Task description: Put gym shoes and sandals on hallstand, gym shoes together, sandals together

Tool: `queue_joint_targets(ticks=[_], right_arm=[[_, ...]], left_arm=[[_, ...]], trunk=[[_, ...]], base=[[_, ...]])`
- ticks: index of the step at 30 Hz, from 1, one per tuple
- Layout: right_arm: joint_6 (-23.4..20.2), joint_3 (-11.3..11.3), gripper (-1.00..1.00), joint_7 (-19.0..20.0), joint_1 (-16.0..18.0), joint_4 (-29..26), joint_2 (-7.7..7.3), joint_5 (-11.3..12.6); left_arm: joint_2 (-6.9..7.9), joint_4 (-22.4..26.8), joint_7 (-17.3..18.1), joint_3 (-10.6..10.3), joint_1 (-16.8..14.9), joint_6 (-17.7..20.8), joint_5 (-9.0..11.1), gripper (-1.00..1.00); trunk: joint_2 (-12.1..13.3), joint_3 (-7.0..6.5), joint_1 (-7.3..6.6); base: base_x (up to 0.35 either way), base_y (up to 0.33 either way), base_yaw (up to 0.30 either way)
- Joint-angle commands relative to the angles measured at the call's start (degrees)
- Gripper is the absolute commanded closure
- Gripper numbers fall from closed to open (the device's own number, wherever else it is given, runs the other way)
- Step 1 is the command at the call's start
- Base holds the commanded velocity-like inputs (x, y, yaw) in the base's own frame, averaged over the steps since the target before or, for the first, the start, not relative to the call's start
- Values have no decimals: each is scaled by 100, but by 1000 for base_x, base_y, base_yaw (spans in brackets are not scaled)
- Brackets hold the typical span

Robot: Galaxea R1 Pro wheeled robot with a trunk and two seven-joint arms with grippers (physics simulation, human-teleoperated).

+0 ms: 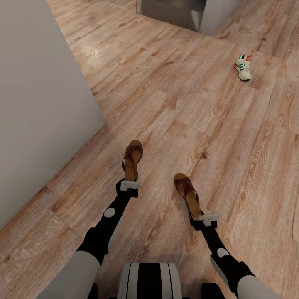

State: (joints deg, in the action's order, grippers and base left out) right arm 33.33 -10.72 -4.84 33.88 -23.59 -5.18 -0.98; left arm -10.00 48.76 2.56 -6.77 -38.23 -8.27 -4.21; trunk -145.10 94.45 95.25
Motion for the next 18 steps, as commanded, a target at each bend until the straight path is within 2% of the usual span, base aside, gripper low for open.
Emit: queue_joint_targets(ticks=[1, 8, 15, 18], right_arm=[[1, -1, 100, -4, -3, -66, -1, 27], [-8, -1, 100, -340, 146, -314, -4, 27], [1, 6, 100, -600, 290, -332, -14, 22], [6, -62, 100, -581, 190, -305, 74, 14]], left_arm=[[0, -27, -1, 0, 0, 0, -18, 100], [0, -345, -1, -3, 0, -24, -15, 100], [0, -410, -8, 14, 0, -71, -17, 100], [0, -314, -16, 9, 97, -121, 25, 100]], trunk=[[0, 0, 0], [0, 0, 0], [0, 0, 0], [0, 0, 0]], base=[[0, 0, 0], [0, 0, 0], [0, 0, 0], [0, 0, 0]])
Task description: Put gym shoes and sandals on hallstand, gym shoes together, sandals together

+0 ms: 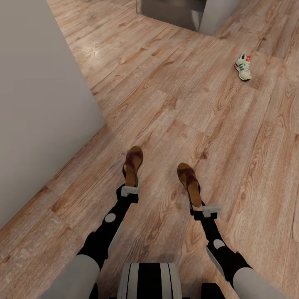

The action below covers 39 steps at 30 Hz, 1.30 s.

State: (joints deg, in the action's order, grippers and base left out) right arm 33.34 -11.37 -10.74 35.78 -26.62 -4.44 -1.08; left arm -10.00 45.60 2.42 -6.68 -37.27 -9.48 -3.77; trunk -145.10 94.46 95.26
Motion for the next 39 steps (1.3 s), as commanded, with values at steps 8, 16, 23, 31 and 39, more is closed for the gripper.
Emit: queue_joint_targets(ticks=[8, 16, 23, 31, 39], right_arm=[[5, 3, 100, 8, -203, -1, 1, 28], [5, 3, 100, 8, -203, -1, 1, 28], [89, 37, 100, -93, -399, 80, -12, 36], [101, 49, 100, -112, -873, 94, -20, 37], [102, 55, 100, -332, -885, 96, -21, 38]], left_arm=[[0, 42, -2, 0, 167, 0, -18, 100], [0, 42, -2, 0, 167, 0, -18, 100], [52, 8, -4, -3, 364, 45, 4, 100], [126, -9, -2, 21, 791, 41, -4, 100], [326, -8, 1, 86, 800, 29, -1, 100]], trunk=[[0, 0, 0], [0, 0, 0], [0, 0, 0], [0, 0, 0], [0, 0, 0]], base=[[0, 0, 0], [0, 0, 0], [-111, 61, 0], [-43, 28, 0], [-138, 104, 0]])
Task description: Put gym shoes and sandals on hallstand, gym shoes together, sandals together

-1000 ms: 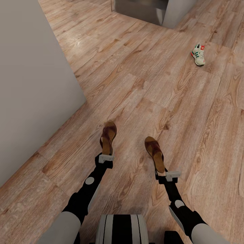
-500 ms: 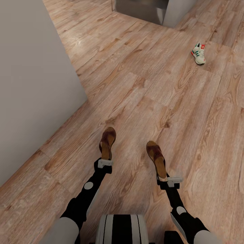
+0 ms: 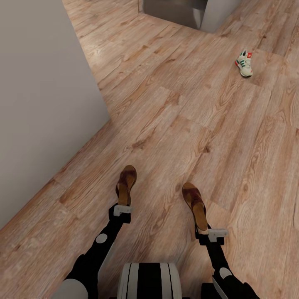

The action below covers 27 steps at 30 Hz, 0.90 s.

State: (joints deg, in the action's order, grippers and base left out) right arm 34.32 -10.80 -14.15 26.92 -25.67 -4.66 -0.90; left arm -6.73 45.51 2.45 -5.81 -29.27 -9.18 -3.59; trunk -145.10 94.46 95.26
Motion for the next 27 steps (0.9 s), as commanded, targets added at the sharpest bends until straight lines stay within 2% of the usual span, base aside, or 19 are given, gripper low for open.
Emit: queue_joint_targets(ticks=[1, 5, 9, 10, 19, 27], right_arm=[[5, -1, 100, 4, -1, 0, 0, 20], [5, -1, 100, -11, -1, 0, 0, 20], [5, -1, 100, -16, -3, 0, 0, 20], [5, -1, 100, -17, -3, 0, 0, 20], [5, -1, 100, -18, -2, 0, 0, 20], [5, -1, 100, -18, -3, 0, 0, 20]], left_arm=[[3, 1, -3, 3, 0, -1, -20, 100], [11, 1, -7, 20, 0, -3, -25, 100], [95, 17, -8, 126, 1, -4, -27, 100], [133, 31, -8, 183, 1, -4, -27, 100], [145, 36, -8, 202, 1, -5, -27, 100], [154, 33, -8, 203, 1, -5, -27, 100]], trunk=[[0, 0, 0], [0, 0, 0], [0, 0, 0], [1, -22, -3], [13, -223, -26], [24, -439, -46]], base=[[-72, 56, 0], [-34, 26, 0], [-9, 7, 0], [-1, 1, 0], [0, 0, -7], [0, 0, -160]])
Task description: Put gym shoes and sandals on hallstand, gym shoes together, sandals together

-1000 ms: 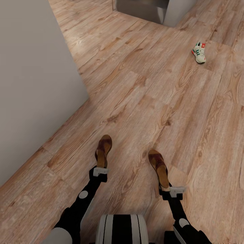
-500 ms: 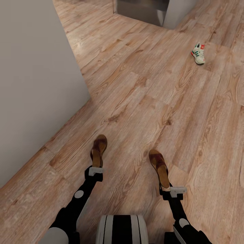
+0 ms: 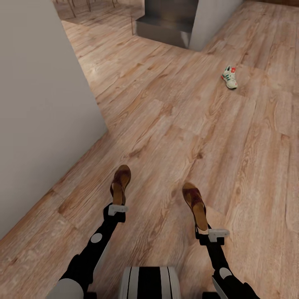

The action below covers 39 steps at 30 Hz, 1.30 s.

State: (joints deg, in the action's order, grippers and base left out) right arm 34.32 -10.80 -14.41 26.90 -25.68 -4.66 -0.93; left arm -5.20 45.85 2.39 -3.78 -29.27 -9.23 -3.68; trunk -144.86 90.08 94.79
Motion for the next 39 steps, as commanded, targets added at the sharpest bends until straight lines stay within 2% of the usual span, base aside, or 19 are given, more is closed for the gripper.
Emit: queue_joint_targets(ticks=[1, 39], right_arm=[[4, -1, 100, 9, -1, 2, 0, 21], [4, -10, 100, 9, -1, 2, 0, 14]], left_arm=[[0, -2, -2, 0, 0, 0, -19, 100], [1, -32, -3, 0, 0, 0, -19, 100]], trunk=[[2, -29, -2], [52, -1128, -100]], base=[[0, 0, -204], [0, 0, -250]])
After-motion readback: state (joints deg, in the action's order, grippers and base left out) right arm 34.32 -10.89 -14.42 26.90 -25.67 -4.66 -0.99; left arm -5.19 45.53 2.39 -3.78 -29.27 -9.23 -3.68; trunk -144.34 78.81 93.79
